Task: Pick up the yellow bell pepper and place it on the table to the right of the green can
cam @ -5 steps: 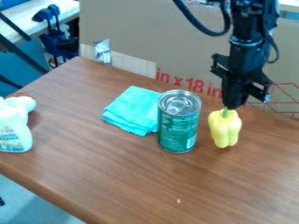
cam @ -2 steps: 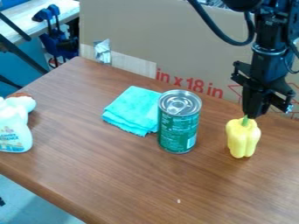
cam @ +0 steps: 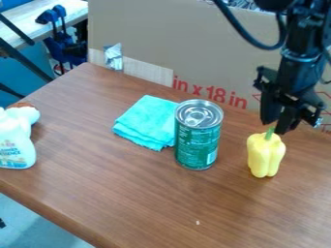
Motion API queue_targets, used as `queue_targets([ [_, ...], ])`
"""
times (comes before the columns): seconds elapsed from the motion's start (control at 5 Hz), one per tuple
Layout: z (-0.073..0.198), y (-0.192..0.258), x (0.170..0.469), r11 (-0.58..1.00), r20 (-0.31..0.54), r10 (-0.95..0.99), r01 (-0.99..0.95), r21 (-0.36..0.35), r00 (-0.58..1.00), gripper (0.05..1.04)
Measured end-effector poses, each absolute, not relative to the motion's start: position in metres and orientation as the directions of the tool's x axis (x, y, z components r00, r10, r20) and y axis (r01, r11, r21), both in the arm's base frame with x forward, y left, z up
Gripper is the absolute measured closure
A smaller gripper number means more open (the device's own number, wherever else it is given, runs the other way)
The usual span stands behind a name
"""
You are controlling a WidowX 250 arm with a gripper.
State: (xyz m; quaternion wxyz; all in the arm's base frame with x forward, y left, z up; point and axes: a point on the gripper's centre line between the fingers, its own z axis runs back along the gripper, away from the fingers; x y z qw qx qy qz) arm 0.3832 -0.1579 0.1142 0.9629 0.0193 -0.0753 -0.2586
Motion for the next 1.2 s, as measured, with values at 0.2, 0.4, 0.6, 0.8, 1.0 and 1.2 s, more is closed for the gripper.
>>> queue_targets([
  [0.2, 0.146, -0.169, 0.38, 0.85, 0.22, -0.527, 0.509, 0.136, 0.821, 0.203],
  [0.4, 0.171, -0.167, 0.351, 0.854, 0.257, -0.52, 0.491, 0.17, 0.815, 0.076],
  [0.6, 0.174, -0.157, 0.31, 0.88, 0.126, -0.472, 0.457, 0.131, 0.873, 0.079],
  [0.8, 0.155, -0.143, 0.265, 0.902, 0.003, -0.427, 0.426, 0.065, 0.904, 0.081],
  [1.0, 0.134, -0.125, 0.239, 0.926, -0.066, -0.376, 0.377, 0.006, 0.924, 0.081],
  [1.2, 0.125, -0.095, 0.225, 0.943, -0.019, -0.333, 0.333, -0.006, 0.943, 0.081],
])
